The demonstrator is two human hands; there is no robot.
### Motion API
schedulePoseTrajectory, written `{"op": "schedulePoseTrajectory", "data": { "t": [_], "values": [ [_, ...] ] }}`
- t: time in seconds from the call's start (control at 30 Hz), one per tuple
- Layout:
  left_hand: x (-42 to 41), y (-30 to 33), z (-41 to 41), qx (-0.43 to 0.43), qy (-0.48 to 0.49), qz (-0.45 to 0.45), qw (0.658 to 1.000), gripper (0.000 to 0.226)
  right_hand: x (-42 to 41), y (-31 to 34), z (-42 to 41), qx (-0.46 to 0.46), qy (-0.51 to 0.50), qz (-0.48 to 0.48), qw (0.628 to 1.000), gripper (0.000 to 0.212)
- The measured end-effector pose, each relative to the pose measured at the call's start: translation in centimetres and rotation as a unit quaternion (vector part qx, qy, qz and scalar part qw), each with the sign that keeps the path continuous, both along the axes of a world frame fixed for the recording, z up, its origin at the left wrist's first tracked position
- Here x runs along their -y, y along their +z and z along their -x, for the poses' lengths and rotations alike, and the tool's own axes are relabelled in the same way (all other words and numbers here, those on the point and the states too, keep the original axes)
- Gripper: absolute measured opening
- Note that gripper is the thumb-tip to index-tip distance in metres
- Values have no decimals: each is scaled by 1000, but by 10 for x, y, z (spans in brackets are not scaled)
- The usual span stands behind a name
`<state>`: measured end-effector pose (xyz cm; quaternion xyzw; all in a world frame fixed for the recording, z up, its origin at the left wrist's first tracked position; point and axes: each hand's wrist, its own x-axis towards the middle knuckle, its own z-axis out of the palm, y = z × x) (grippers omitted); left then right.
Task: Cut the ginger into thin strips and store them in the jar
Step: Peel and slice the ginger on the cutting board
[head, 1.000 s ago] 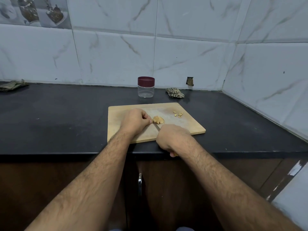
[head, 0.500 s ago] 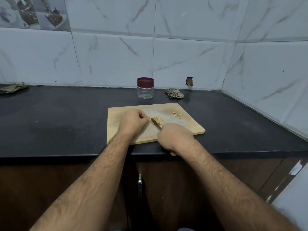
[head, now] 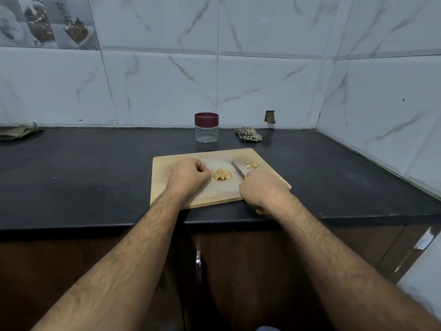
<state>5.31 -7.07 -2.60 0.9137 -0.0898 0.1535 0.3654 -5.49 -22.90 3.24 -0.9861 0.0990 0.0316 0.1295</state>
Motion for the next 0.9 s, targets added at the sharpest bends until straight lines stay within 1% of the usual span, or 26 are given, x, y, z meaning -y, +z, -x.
{"op": "schedulePoseTrajectory", "data": {
  "t": [0.17,0.3,0.5,0.7,0.8,0.9],
  "values": [
    [-4,3,-3,-24,-16,24,999,11,-1,-1,2,1,50,-8,999,18],
    [-11,8,-3,-10,-12,19,1000,13,-2,-3,2,-32,65,10,997,19],
    [-19,24,-2,-48,-41,-72,995,15,-3,-4,-6,-37,46,9,998,17],
    [-14,40,0,-87,-63,-181,978,9,-6,4,-15,-36,39,22,998,15],
    [-10,42,-2,-108,-74,-205,970,7,-9,3,-18,-44,43,18,998,14],
    [-8,40,-5,-123,-79,-199,969,9,-12,-2,-19,-51,48,10,997,16]
  ]
}}
